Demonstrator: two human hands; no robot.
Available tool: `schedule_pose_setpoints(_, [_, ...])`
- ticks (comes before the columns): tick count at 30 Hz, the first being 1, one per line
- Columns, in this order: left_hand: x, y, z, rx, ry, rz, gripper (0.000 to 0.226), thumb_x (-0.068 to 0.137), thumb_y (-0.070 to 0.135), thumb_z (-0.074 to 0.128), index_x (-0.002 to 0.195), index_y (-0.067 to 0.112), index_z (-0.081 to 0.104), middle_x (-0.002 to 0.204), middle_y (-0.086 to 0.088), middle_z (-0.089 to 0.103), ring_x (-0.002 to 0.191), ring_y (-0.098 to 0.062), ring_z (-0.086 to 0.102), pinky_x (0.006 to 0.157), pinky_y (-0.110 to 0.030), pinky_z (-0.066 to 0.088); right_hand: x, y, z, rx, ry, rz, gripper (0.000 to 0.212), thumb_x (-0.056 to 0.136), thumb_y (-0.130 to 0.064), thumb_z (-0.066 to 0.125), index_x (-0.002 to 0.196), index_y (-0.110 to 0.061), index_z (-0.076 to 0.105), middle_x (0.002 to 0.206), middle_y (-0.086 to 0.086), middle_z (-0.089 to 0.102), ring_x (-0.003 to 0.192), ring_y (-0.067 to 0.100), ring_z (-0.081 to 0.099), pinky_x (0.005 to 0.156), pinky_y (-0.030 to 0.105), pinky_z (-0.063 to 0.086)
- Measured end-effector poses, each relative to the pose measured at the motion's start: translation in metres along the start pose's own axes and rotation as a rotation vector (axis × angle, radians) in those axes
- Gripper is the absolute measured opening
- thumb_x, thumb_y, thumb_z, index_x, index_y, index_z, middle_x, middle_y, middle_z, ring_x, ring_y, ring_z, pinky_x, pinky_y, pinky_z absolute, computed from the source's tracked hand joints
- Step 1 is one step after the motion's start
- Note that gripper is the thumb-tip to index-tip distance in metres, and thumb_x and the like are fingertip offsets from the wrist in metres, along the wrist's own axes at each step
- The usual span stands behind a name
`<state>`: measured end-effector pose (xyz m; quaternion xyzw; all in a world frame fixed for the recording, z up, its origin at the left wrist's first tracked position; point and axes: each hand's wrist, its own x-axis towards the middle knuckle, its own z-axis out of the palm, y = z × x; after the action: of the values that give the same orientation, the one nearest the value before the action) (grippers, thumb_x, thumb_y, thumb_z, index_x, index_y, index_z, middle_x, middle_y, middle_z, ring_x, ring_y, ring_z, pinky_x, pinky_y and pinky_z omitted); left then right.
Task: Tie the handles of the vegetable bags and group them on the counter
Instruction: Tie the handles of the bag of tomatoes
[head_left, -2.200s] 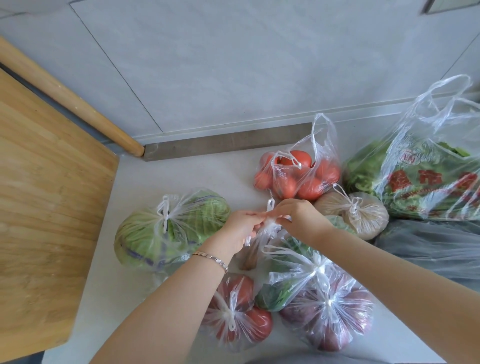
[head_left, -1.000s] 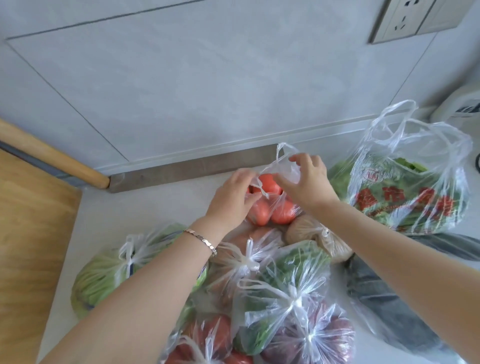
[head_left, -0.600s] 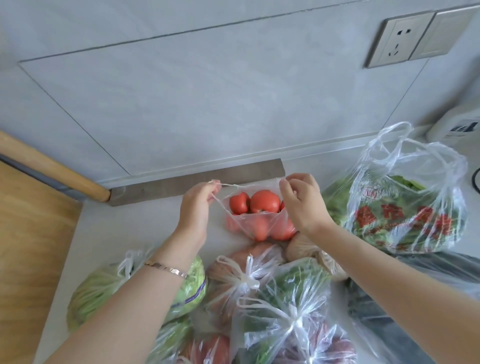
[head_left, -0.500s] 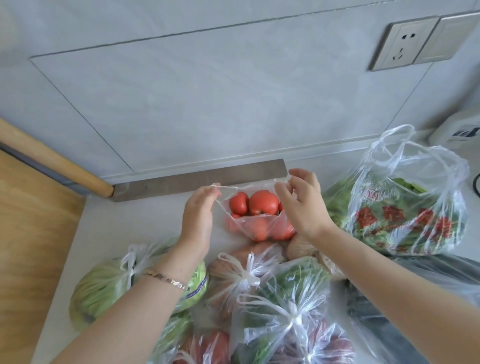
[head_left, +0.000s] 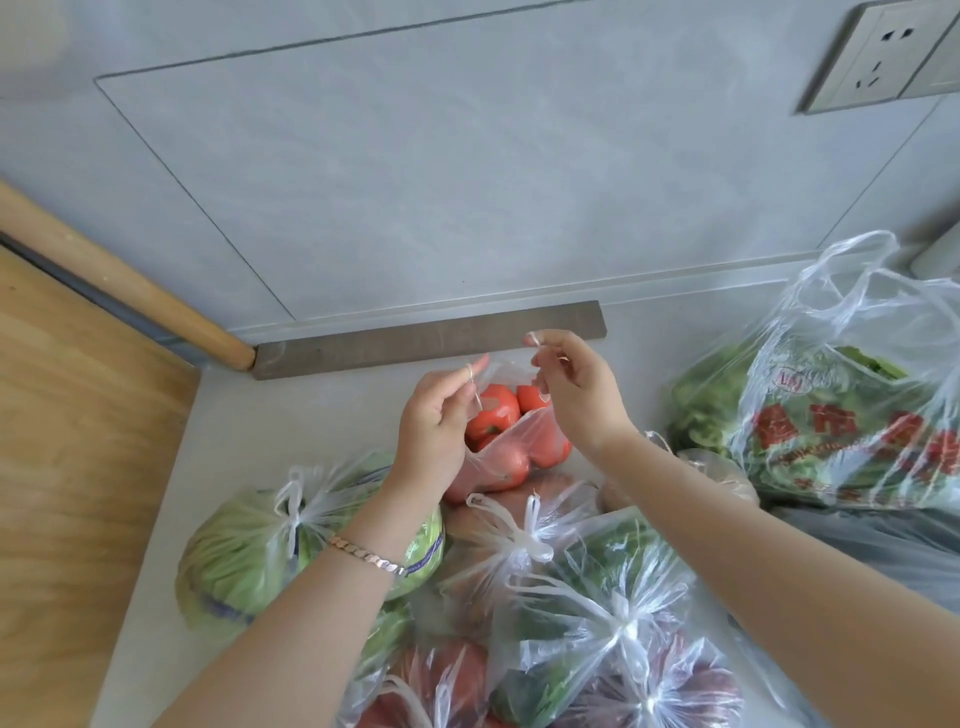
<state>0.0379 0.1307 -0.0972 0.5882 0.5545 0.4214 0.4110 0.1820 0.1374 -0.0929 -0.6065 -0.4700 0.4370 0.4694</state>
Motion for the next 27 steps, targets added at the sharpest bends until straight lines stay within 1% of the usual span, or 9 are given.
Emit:
schedule_pose_setpoints(3, [0.008,-0.002,0.002,-0.105,-0.002,-0.110,0.026,0.087,-0.001,0.055,0.107,0.014,0.064,0.086,0.005,0.065,0.077,-0.020,0.063,0.069,-0.010,0.050,0.013,0.004,0.012,0.034,0.009,0.066,0.023,0.093,-0.006,0.047,0.105,-0.012,0.065,0.085,0.005,0.053,0.045,-0.005,0.049,0.052,0.004,0.040])
schedule_pose_setpoints(6, [0.021,-0.010,0.003,-0.231,0.039,-0.294,0.026,0.076,-0.002,0.067,0.073,0.022,0.076,0.075,0.006,0.072,0.080,-0.030,0.065,0.082,-0.039,0.055,0.024,0.007,0.021,0.139,-0.038,0.211,0.018,0.089,-0.005,0.055,0.102,-0.008,0.067,0.058,0.000,0.051,0.038,-0.001,0.043,0.047,0.009,0.040])
schedule_pose_setpoints(8, [0.026,-0.012,0.004,-0.314,0.072,-0.403,0.024,0.071,-0.005,0.071,0.063,0.018,0.072,0.066,-0.001,0.071,0.071,-0.030,0.066,0.077,-0.041,0.055,0.029,0.012,0.026,0.203,-0.054,0.319,0.015,0.084,-0.005,0.062,0.098,-0.006,0.067,0.059,0.000,0.059,0.042,0.002,0.048,0.048,0.012,0.043])
schedule_pose_setpoints(11, [0.030,-0.009,0.008,-0.521,0.089,-0.543,0.020,0.072,-0.011,0.067,0.072,0.007,0.056,0.057,-0.005,0.068,0.048,-0.018,0.065,0.051,-0.025,0.055,0.028,0.021,0.030,0.186,-0.141,0.390,0.012,0.083,-0.008,0.065,0.092,-0.002,0.068,0.065,0.009,0.062,0.052,0.013,0.052,0.047,0.015,0.045])
schedule_pose_setpoints(14, [0.037,-0.015,0.008,-0.612,0.037,-0.671,0.027,0.075,-0.011,0.063,0.094,0.005,0.053,0.057,-0.006,0.069,0.045,-0.015,0.064,0.046,-0.024,0.055,0.027,0.026,0.028,0.214,-0.230,0.395,0.014,0.085,-0.003,0.058,0.081,-0.006,0.071,0.063,0.011,0.062,0.054,0.016,0.053,0.049,0.019,0.046])
schedule_pose_setpoints(17, [0.042,-0.019,0.008,-0.549,-0.014,-0.685,0.022,0.075,-0.009,0.064,0.093,0.002,0.059,0.058,-0.007,0.068,0.046,-0.015,0.065,0.050,-0.026,0.057,0.027,0.027,0.021,0.342,-0.301,0.361,0.027,0.083,0.007,0.049,0.067,-0.004,0.068,0.053,0.006,0.061,0.050,0.014,0.047,0.053,0.024,0.039])
schedule_pose_setpoints(22, [0.044,-0.019,0.015,-0.435,0.022,-0.642,0.016,0.072,-0.009,0.068,0.067,0.001,0.057,0.055,-0.010,0.067,0.045,-0.017,0.065,0.048,-0.027,0.057,0.024,0.023,0.016,0.180,-0.167,0.231,0.023,0.084,-0.015,0.063,0.064,-0.012,0.073,0.061,0.014,0.068,0.058,0.018,0.058,0.062,0.028,0.050])
schedule_pose_setpoints(24, [0.043,-0.021,0.017,-0.395,0.037,-0.630,0.018,0.073,-0.008,0.069,0.066,0.002,0.056,0.062,-0.016,0.068,0.049,-0.020,0.067,0.051,-0.030,0.058,0.026,0.022,0.015,0.242,-0.134,0.286,0.028,0.085,-0.014,0.062,0.059,-0.016,0.072,0.056,0.002,0.068,0.056,0.016,0.059,0.061,0.025,0.051])
schedule_pose_setpoints(27, [0.041,-0.021,0.017,-0.366,0.050,-0.621,0.019,0.071,0.000,0.073,0.065,0.004,0.055,0.080,-0.028,0.067,0.061,-0.029,0.069,0.063,-0.040,0.060,0.027,0.021,0.011,0.293,-0.185,0.305,0.022,0.084,-0.010,0.062,0.065,-0.014,0.073,0.065,0.006,0.069,0.068,0.027,0.060,0.070,0.034,0.052])
